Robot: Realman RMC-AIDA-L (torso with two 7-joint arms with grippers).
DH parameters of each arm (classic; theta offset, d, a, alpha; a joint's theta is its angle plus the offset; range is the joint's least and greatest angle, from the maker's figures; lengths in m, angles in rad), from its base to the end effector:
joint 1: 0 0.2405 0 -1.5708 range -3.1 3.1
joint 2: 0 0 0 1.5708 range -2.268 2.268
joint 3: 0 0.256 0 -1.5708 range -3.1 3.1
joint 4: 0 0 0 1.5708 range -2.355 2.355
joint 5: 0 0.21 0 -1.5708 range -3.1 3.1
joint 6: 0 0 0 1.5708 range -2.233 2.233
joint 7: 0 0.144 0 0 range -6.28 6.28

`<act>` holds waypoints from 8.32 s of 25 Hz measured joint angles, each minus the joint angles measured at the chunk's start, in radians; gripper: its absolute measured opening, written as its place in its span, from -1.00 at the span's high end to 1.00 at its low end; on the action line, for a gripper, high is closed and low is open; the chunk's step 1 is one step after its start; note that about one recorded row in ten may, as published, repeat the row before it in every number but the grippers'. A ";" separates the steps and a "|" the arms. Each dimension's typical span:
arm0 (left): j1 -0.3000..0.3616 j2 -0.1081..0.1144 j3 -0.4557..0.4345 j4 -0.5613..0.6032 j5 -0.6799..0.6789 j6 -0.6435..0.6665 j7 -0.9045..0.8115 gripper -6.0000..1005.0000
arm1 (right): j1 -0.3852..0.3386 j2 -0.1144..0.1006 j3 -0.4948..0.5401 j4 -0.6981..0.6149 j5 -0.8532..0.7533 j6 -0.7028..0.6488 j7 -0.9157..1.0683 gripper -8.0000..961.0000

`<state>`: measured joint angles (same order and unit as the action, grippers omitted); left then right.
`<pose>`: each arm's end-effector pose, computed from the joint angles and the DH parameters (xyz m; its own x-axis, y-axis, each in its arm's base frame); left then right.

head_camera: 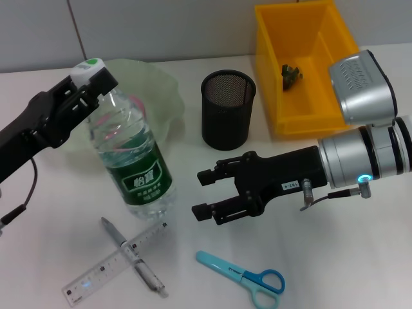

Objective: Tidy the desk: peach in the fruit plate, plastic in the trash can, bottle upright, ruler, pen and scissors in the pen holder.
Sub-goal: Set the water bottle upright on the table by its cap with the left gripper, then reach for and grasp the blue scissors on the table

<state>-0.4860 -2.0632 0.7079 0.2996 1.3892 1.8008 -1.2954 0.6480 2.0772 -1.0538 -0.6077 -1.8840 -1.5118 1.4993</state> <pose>-0.2402 0.3016 0.0152 0.2538 0.2639 0.9306 0.5304 -0.8425 0.0943 0.2049 0.3363 -0.0487 0.8615 -0.3446 -0.3728 -0.3440 -0.9363 0.0706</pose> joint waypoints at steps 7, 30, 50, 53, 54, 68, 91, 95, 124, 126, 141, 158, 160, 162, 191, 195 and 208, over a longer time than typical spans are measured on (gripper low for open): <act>0.054 0.000 -0.001 0.076 0.004 -0.010 0.031 0.11 | -0.006 0.000 0.000 0.001 -0.011 0.017 -0.003 -0.58; 0.144 -0.001 -0.109 0.117 0.001 -0.206 0.343 0.11 | -0.013 -0.006 0.002 -0.055 -0.011 0.008 0.026 -0.58; 0.130 -0.006 -0.122 0.024 -0.023 -0.329 0.516 0.11 | 0.037 -0.024 0.002 -0.087 -0.088 -0.001 0.117 -0.58; 0.129 -0.006 -0.122 0.021 -0.024 -0.330 0.528 0.11 | 0.049 -0.024 0.002 -0.084 -0.103 -0.002 0.136 -0.58; 0.129 -0.006 -0.121 0.021 -0.024 -0.331 0.530 0.11 | 0.049 -0.024 0.002 -0.084 -0.103 -0.002 0.136 -0.58; 0.126 -0.006 -0.121 0.010 -0.024 -0.334 0.547 0.08 | 0.055 -0.022 0.011 -0.082 -0.099 -0.004 0.153 -0.58; 0.104 -0.007 -0.122 -0.026 -0.024 -0.348 0.571 0.04 | 0.055 -0.023 0.001 -0.090 -0.103 -0.004 0.142 -0.57; 0.104 -0.007 -0.122 -0.026 -0.024 -0.348 0.572 0.04 | 0.058 -0.023 0.001 -0.089 -0.112 -0.005 0.142 -0.57; 0.105 -0.005 -0.120 -0.026 -0.027 -0.343 0.564 -0.02 | 0.060 -0.023 0.002 -0.088 -0.115 -0.016 0.148 -0.57; 0.105 -0.005 -0.117 -0.026 -0.027 -0.341 0.564 -0.02 | 0.061 -0.023 0.002 -0.088 -0.115 -0.016 0.148 -0.57; 0.112 -0.005 -0.118 -0.019 -0.027 -0.340 0.570 -0.52 | 0.062 -0.022 0.002 -0.089 -0.115 -0.017 0.160 -0.57; 0.169 0.002 -0.131 0.066 -0.026 -0.137 0.519 -0.58 | 0.059 -0.019 0.011 -0.081 -0.113 -0.009 0.169 -0.57; 0.190 0.007 -0.126 0.122 -0.022 -0.069 0.450 -0.58 | 0.058 -0.018 0.012 -0.082 -0.110 -0.009 0.171 -0.57; 0.209 0.017 -0.093 0.183 -0.006 -0.019 0.373 -0.58 | 0.060 -0.018 0.012 -0.081 -0.111 -0.008 0.174 -0.57; 0.176 0.005 0.010 0.507 0.622 -0.012 0.058 -0.56 | 0.252 0.002 -0.527 -0.404 -0.419 -0.071 1.146 -0.57; 0.171 0.008 0.010 0.508 0.631 -0.014 0.057 -0.56 | 0.333 0.008 -0.567 -0.362 -0.464 -0.097 1.287 -0.57; 0.159 0.006 0.010 0.509 0.654 -0.015 0.051 -0.56 | 0.433 0.015 -0.835 -0.344 -0.428 -0.088 1.411 -0.57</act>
<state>-0.3272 -2.0571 0.7180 0.8085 2.0432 1.7853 -1.2442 1.0807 2.0923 -1.8892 -0.9520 -2.3117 -1.5996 2.9105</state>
